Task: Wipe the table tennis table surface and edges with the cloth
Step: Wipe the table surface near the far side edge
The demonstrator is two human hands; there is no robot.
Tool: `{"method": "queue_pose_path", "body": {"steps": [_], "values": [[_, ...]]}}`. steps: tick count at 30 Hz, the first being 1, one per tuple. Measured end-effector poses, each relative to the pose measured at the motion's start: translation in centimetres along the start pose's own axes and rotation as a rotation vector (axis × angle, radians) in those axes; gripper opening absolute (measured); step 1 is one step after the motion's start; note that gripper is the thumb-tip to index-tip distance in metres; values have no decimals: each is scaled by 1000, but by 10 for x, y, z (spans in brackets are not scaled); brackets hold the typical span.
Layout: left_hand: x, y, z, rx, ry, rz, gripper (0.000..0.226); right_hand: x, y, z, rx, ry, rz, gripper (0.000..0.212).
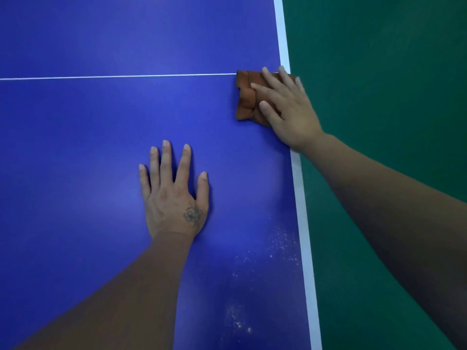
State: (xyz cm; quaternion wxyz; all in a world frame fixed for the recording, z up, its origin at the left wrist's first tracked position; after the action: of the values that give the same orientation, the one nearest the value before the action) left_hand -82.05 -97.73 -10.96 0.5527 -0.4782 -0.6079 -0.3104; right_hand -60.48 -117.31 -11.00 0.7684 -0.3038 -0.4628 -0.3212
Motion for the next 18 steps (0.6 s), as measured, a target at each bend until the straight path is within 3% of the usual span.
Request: {"method": "queue_pose_path", "body": {"steps": [4, 12, 18], "values": [[-1, 1, 1, 7, 5, 15, 68, -18, -51, 16, 42, -12, -38, 51], [-2, -1, 0, 11, 0, 19, 69, -73, -206, 60, 63, 71, 55, 50], [-3, 0, 3, 6, 6, 12, 69, -43, -185, 71, 76, 148, 28, 47]]}}
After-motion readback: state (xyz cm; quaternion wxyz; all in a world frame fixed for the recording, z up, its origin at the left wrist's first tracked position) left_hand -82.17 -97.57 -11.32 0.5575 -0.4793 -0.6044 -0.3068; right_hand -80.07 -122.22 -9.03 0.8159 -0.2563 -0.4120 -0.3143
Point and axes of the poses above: each hand's wrist, its own y-axis towards the middle knuckle, its own x-axis out of the back of the hand, z = x × y, the point moved 8 cm from there along y, towards the middle knuckle, and after that the axes turned 12 degrees about z, right-handed, at the moved point
